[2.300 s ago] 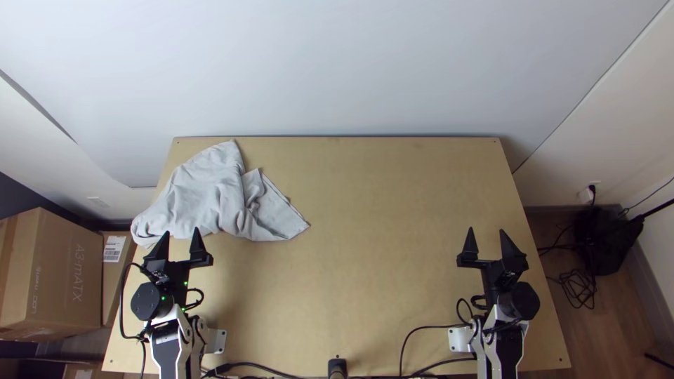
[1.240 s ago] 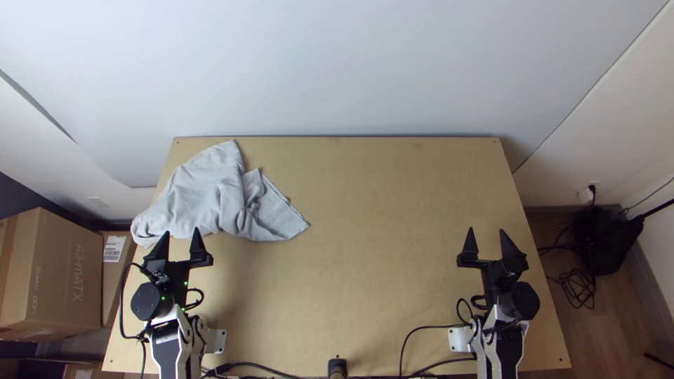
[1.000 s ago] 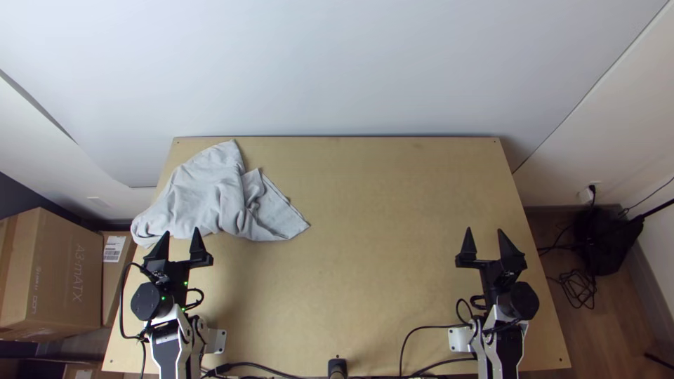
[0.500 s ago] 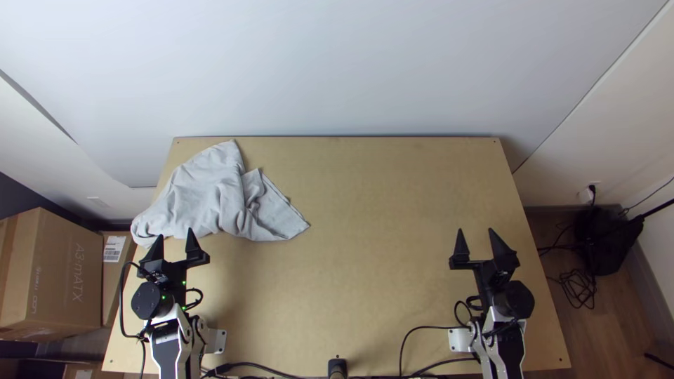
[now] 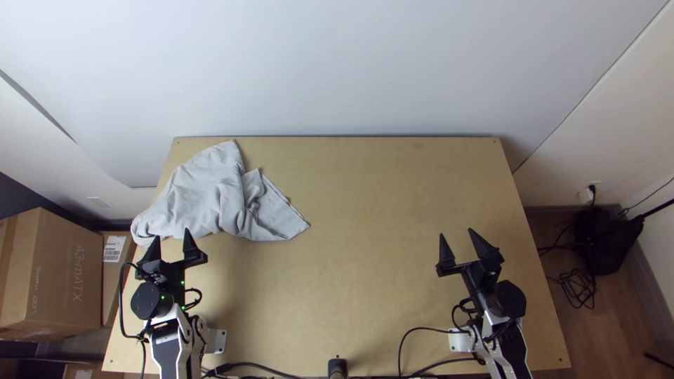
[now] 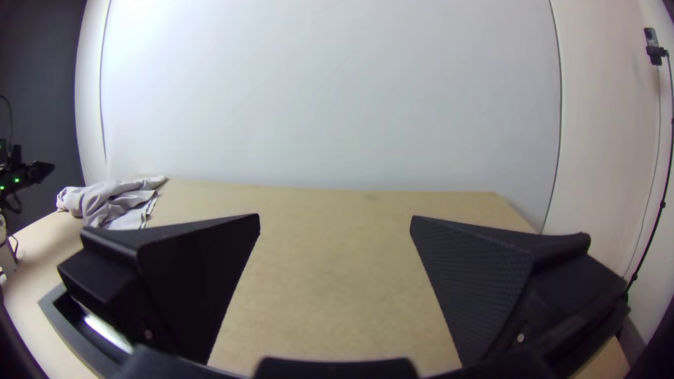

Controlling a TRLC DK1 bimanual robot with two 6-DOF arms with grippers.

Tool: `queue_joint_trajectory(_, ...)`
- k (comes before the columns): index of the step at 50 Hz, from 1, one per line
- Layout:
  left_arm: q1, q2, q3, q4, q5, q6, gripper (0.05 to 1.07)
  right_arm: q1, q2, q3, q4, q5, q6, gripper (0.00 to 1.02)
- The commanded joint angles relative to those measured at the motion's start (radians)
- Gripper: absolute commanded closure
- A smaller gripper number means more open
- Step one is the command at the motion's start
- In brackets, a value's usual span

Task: Fold the t-shirt

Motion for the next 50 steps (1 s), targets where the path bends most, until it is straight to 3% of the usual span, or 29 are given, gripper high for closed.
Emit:
queue_joint_trajectory(1, 0.020, -0.006, -0.016, -0.046, 0.004, 0.021, 0.10, -0.005, -0.014, 0.003, -0.016, 0.009, -0.015, 0.03)
queue_joint_trajectory(11, 0.009, -0.005, 0.061, -0.147, 0.011, 0.036, 0.10, 0.004, -0.014, 0.051, -0.015, 0.009, -0.024, 0.03)
queue_joint_trajectory(22, 0.018, 0.014, 0.142, -0.129, 0.011, 0.048, 0.10, 0.010, 0.023, 0.126, 0.050, -0.002, -0.071, 0.03)
queue_joint_trajectory(39, 0.009, 0.320, 0.374, -0.104, 0.013, 0.039, 0.10, 0.034, 0.405, 0.376, 0.169, -0.007, -0.065, 0.03)
queue_joint_trajectory(50, 0.003, 0.621, 0.655, -0.210, 0.014, 0.014, 0.10, 0.114, 0.626, 0.587, 0.120, -0.007, -0.061, 0.03)
